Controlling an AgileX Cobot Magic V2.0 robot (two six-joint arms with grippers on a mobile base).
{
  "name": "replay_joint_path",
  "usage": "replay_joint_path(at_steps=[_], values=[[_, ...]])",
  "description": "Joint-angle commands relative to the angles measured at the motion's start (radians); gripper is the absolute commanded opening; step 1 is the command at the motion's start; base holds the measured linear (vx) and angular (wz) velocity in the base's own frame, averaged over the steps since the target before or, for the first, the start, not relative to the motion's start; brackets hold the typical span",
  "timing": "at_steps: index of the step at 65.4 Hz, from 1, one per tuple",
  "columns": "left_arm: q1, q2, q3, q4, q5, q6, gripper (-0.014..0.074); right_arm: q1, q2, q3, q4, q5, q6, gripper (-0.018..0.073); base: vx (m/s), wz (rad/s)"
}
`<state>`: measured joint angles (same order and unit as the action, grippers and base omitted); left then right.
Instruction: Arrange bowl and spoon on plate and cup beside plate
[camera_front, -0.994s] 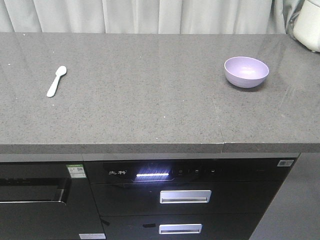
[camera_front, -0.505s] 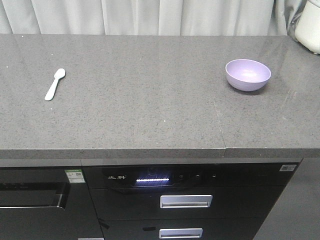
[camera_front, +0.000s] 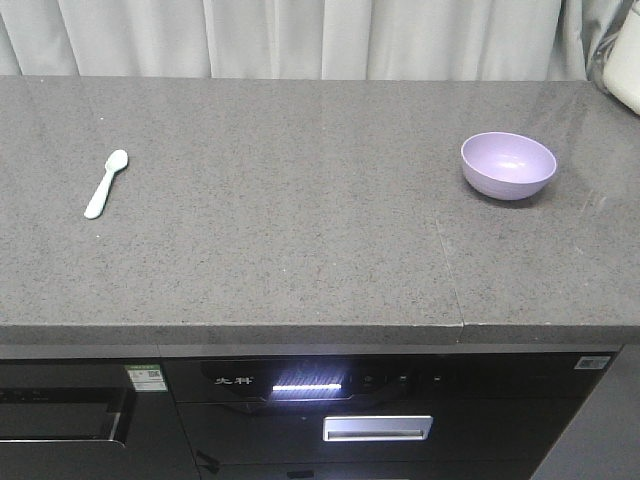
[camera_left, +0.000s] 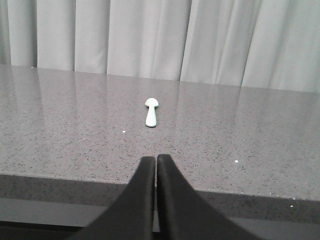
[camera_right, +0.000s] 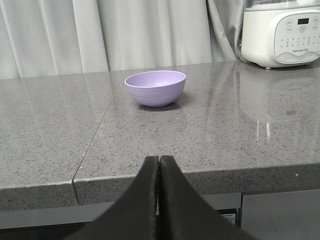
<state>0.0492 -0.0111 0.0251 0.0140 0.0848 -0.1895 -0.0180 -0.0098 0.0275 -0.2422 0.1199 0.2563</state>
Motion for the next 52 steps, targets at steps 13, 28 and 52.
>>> replay_joint_path(at_steps=[13,28,52], values=[[-0.001,0.005,0.028,0.0,-0.071,-0.008,-0.0006,-0.001,-0.011,0.016,-0.006,-0.077,-0.009,-0.0006,0.02,0.0],[-0.001,0.005,0.028,0.0,-0.071,-0.008,-0.0006,-0.001,-0.011,0.016,-0.006,-0.077,-0.009,-0.0006,0.02,0.01],[-0.001,0.005,0.028,0.0,-0.071,-0.008,-0.0006,-0.001,-0.011,0.016,-0.006,-0.077,-0.009,-0.0006,0.02,0.0]])
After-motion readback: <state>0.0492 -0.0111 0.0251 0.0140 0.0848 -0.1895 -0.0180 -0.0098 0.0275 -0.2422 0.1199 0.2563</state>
